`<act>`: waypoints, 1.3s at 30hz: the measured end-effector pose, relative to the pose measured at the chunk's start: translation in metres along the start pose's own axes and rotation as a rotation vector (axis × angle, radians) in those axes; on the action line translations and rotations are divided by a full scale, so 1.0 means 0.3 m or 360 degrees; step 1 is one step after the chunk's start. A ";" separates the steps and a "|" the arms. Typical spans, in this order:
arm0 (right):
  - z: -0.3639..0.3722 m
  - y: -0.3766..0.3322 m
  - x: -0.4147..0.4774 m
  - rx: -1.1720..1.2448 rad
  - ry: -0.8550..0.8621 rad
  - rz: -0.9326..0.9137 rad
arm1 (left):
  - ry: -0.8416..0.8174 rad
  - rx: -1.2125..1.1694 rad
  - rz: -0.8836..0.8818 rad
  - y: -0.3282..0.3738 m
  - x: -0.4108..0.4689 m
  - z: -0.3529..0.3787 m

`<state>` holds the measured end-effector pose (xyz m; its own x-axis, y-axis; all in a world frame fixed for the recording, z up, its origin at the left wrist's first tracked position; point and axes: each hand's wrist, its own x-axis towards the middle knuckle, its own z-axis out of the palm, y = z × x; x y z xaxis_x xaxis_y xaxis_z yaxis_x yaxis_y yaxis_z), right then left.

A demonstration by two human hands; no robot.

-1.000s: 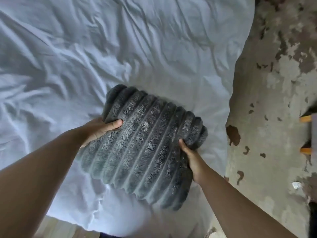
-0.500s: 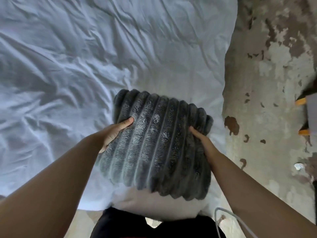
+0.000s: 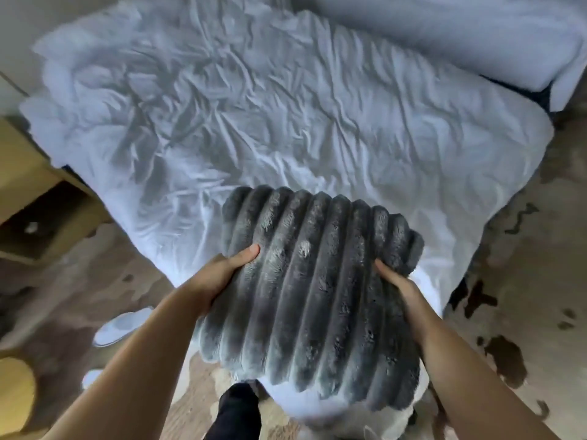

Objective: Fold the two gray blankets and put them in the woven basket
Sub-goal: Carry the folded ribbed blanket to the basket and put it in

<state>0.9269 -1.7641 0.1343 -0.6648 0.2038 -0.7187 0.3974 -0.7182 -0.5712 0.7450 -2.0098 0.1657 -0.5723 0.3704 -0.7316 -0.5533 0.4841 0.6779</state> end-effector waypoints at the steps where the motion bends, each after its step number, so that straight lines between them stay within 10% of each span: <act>1: 0.017 -0.016 -0.014 -0.0060 -0.0032 -0.0001 | 0.0042 -0.0053 0.0039 -0.015 -0.071 -0.003; 12: 0.510 0.121 -0.165 -0.0736 -0.0718 0.0055 | 0.0895 -0.0759 0.0262 -0.420 -0.767 -0.232; 39: 1.387 1.379 -0.888 -0.1616 -0.1549 -0.0051 | 0.1550 -0.1482 0.0657 -1.647 -1.883 -0.719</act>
<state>1.0053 -2.3925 0.2544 -0.6816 -0.6249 -0.3807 0.3736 0.1502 -0.9154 1.2111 -2.6292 0.2597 -0.7609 -0.5198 -0.3884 -0.2179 -0.3592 0.9075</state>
